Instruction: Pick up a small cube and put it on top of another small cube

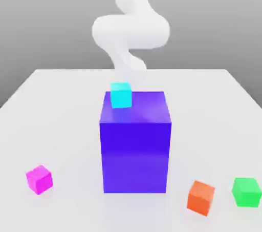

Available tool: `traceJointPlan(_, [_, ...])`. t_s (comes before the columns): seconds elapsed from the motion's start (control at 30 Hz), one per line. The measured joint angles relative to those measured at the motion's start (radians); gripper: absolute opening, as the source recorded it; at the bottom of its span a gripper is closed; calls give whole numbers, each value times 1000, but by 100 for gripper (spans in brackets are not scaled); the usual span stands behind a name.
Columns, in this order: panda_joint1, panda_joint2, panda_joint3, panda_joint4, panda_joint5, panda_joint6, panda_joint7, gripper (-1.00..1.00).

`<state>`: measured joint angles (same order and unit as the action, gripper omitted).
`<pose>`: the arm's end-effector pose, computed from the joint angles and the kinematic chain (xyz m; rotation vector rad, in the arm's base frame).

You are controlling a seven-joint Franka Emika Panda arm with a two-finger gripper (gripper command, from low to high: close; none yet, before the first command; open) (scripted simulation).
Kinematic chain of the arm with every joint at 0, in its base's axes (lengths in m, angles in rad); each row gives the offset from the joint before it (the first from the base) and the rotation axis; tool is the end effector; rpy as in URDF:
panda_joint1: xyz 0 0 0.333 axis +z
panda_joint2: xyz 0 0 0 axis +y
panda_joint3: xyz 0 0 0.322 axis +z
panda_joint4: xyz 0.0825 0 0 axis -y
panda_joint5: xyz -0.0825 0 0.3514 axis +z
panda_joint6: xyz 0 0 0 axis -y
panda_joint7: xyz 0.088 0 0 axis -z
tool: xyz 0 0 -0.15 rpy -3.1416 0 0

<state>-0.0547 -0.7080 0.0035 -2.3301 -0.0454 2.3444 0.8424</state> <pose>0.3731 -0.0208 0.6413 -2.4820 1.1596 -0.9796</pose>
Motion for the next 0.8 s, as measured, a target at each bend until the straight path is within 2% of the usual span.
traceJointPlan(0.27, [-164,299,-29,-97,-119,142,117,0])
traceJointPlan(0.47, [-252,517,-96,-169,-150,250,162,0])
traceJointPlan(0.63, [-330,695,-152,-232,-86,347,135,0])
traceJointPlan(0.8, [-404,868,-134,-286,88,447,29,0])
